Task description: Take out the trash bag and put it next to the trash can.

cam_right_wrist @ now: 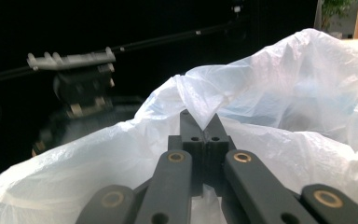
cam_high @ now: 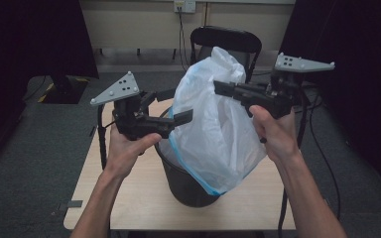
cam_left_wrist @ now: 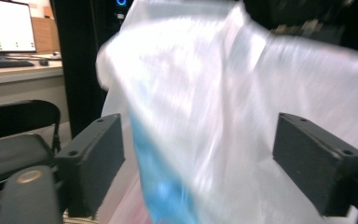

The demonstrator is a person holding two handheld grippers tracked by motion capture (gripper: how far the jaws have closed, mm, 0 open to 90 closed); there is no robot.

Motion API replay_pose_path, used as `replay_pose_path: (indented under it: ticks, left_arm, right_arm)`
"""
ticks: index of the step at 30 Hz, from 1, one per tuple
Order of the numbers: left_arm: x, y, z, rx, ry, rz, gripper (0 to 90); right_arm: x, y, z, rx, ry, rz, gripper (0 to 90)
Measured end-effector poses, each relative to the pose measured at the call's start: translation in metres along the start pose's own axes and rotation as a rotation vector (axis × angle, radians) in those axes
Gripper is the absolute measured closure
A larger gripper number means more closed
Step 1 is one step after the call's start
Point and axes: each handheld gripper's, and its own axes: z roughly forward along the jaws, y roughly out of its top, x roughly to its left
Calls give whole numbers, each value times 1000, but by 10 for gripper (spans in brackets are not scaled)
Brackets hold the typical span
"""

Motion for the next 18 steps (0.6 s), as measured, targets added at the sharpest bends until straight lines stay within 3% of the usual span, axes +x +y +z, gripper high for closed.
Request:
replay_pose_path:
  ticks: [3,6,7,9,11,12,13,14,15,17,18]
  left_arm:
    - [1,1,12,-20,-14,-2,132]
    - [-1,-2,35,43,8,-2,53]
    - [-3,-4,42,56,29,12,36]
    - [-5,-9,53,83,29,28,18]
    - [-7,-12,62,114,39,15,8]
    - [-7,-15,66,117,5,23,156]
    - [-7,-15,66,117,5,23,279]
    - [-7,-15,66,116,-1,23,279]
    - [-7,-15,65,105,-4,31,390]
    - [-9,-14,63,102,-36,55,682]
    - [-11,-13,61,112,-44,65,880]
  right_arm:
    - [5,11,5,-6,15,-12,900]
    - [13,11,16,10,38,-26,900]
    - [16,9,20,17,44,-32,900]
    - [20,6,26,29,62,-30,900]
    - [23,3,29,30,82,-22,900]
    - [26,2,30,27,103,-21,900]
    - [26,2,30,27,103,-21,900]
    - [28,2,28,27,111,-25,900]
    - [30,2,26,23,108,-29,900]
    - [30,1,20,16,111,-30,900]
    - [28,-1,15,17,106,-39,900]
